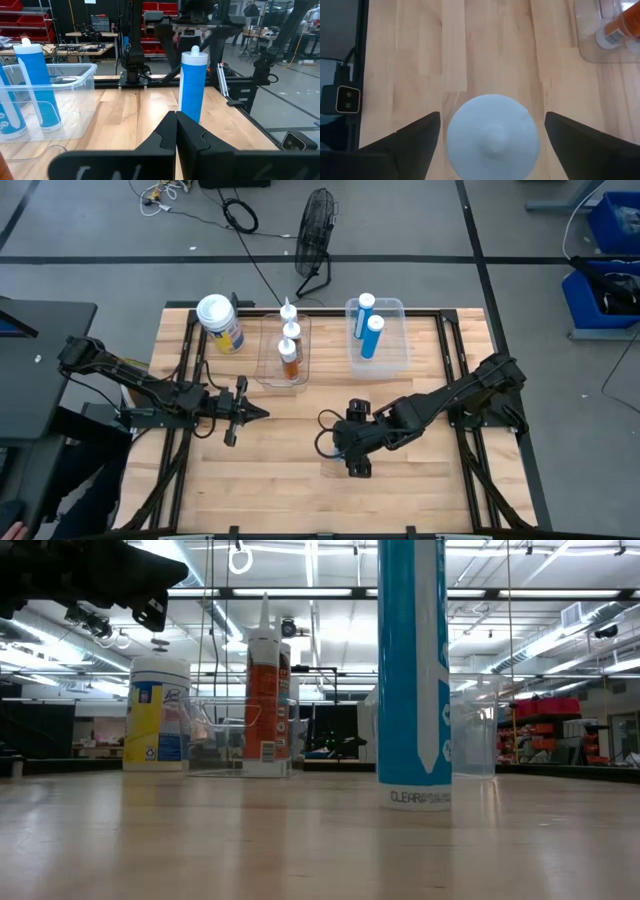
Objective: Pick & place silicon tubes, Sealant and Lysol wipes
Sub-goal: Put the blue sealant into the right transparent bin
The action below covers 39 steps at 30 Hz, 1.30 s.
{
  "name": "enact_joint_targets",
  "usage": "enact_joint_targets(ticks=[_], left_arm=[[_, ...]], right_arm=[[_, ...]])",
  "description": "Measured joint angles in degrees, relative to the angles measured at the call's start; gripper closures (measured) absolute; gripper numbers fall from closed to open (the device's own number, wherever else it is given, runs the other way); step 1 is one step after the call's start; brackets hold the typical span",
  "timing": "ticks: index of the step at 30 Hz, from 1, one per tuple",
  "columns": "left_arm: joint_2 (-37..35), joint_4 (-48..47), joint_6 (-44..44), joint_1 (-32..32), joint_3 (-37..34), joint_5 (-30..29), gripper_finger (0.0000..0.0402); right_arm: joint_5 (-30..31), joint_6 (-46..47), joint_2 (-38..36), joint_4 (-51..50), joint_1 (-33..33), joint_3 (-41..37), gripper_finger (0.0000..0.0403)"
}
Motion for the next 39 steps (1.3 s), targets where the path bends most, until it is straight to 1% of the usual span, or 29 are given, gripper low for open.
enact_joint_targets(ticks=[3,5,7,12,13,17,21,28,31,36,39], left_arm=[[0.0,0.0,0.0,0.0,0.0,0.0,0.0399],[0.0,0.0,0.0,0.0,0.0,0.0,0.0399],[0.0,0.0,0.0,0.0,0.0,0.0,0.0399],[0.0,-0.4,0.0,0.0,0.0,0.0,0.0399],[0.0,-0.4,0.1,0.0,0.0,0.0,0.0399],[0.0,-0.4,0.2,0.0,0.0,0.0,0.0398],[0.0,-0.4,0.2,0.0,0.0,0.0,0.0387],[0.0,-0.4,1.1,0.0,0.0,-0.2,0.0381],[0.0,-0.3,1.1,0.0,0.0,-0.4,0.0384],[0.0,-0.3,1.1,0.0,0.0,-0.5,0.0384],[0.0,-0.3,1.1,0.0,0.0,-0.5,0.0383]], right_arm=[[0.0,0.4,-0.1,-0.2,0.0,0.0,0.0056],[0.0,0.4,-0.1,-0.3,0.0,0.0,0.0077],[-0.2,0.5,-0.1,-0.6,0.0,0.0,0.0103],[-0.2,0.5,-0.1,-1.4,0.0,0.0,0.0183],[-0.4,0.4,-0.1,-1.5,0.0,0.0,0.0193],[-0.6,0.4,-0.3,-1.6,-0.1,0.0,0.0193],[-0.8,0.4,-1.4,-2.6,-0.6,0.2,0.0193],[0.3,0.0,-1.8,-6.0,-1.1,4.1,0.0192],[0.5,-0.1,-1.8,-9.1,-1.6,6.8,0.0192],[4.2,-1.3,-2.0,-13.9,-2.5,12.8,0.0192],[5.3,-1.5,-2.0,-17.3,-3.2,17.5,0.0192]])
